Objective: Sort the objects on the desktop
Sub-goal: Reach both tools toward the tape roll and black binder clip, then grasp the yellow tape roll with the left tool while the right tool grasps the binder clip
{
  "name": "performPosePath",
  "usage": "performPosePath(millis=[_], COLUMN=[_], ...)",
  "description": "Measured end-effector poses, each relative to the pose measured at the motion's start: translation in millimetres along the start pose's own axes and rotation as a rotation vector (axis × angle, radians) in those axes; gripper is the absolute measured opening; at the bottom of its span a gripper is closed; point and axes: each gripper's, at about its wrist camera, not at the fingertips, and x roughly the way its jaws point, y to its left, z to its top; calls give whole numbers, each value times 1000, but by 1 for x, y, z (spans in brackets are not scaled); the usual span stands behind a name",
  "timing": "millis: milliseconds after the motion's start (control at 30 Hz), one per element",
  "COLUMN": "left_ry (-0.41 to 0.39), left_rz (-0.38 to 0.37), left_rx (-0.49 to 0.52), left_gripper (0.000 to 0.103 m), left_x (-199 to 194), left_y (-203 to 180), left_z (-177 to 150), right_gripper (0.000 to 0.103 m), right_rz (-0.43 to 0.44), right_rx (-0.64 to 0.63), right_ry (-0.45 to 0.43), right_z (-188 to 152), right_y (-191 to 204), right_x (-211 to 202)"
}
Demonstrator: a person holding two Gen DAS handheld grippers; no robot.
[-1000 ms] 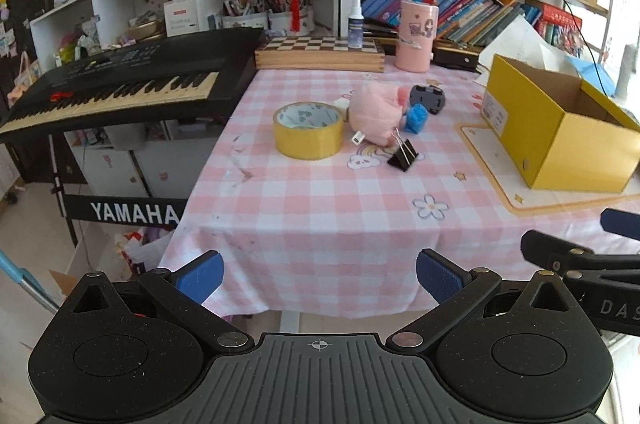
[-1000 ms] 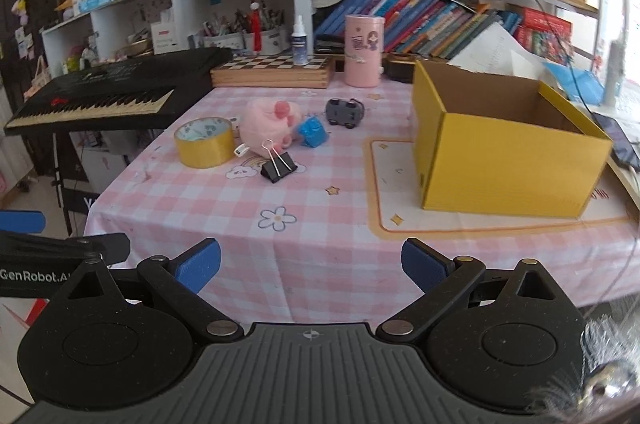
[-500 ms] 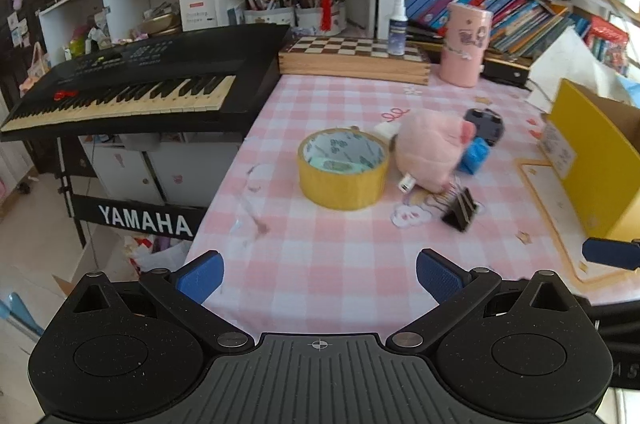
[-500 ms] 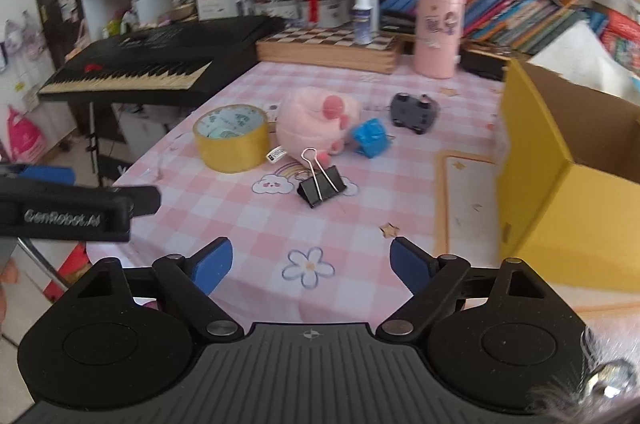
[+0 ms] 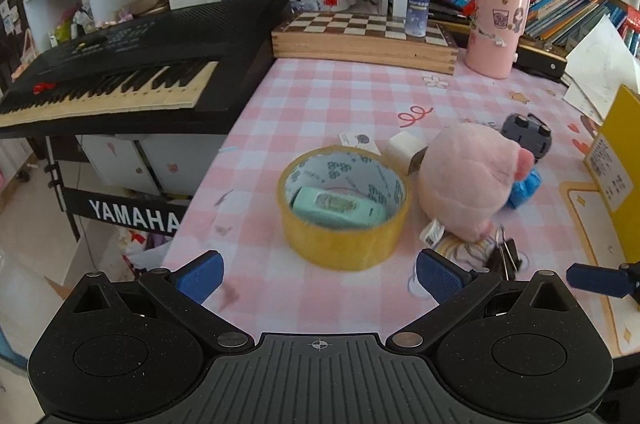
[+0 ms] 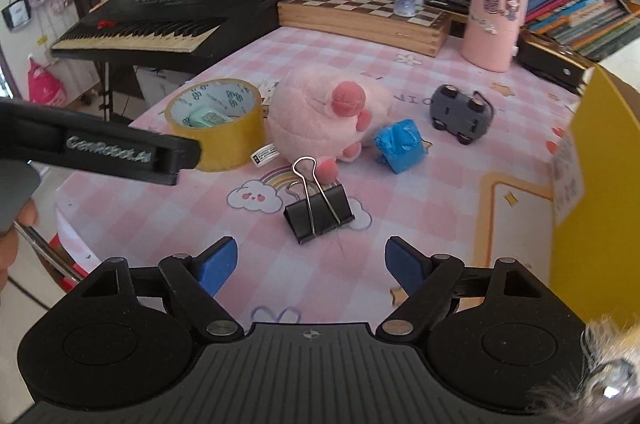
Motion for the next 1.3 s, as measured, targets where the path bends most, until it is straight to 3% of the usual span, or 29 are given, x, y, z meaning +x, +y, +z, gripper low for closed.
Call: performPosePath(millis=[133, 333, 667, 733, 800, 1300], left_ry=[11, 18, 39, 44, 45, -64], left_rz=[1, 3, -3, -1, -6, -25], left_rx=[5, 27, 48, 45, 35, -14], left_gripper=[103, 103, 101, 94, 93, 92], left_x=[17, 38, 58, 59, 58, 1], left_y=[-5, -11, -19, -18, -16, -4], left_z=[12, 26, 30, 30, 29, 26], right_gripper=[79, 70, 64, 59, 42, 41], right_rz=[25, 55, 86, 97, 98, 57], right_rx=[-19, -30, -86, -110, -141, -107], right_ry=[16, 43, 29, 27, 21, -51], right_z=[7, 14, 21, 21, 21, 23], right_y=[-6, -13, -16, -15, -13, -10], right_x=[13, 29, 37, 37, 36, 4])
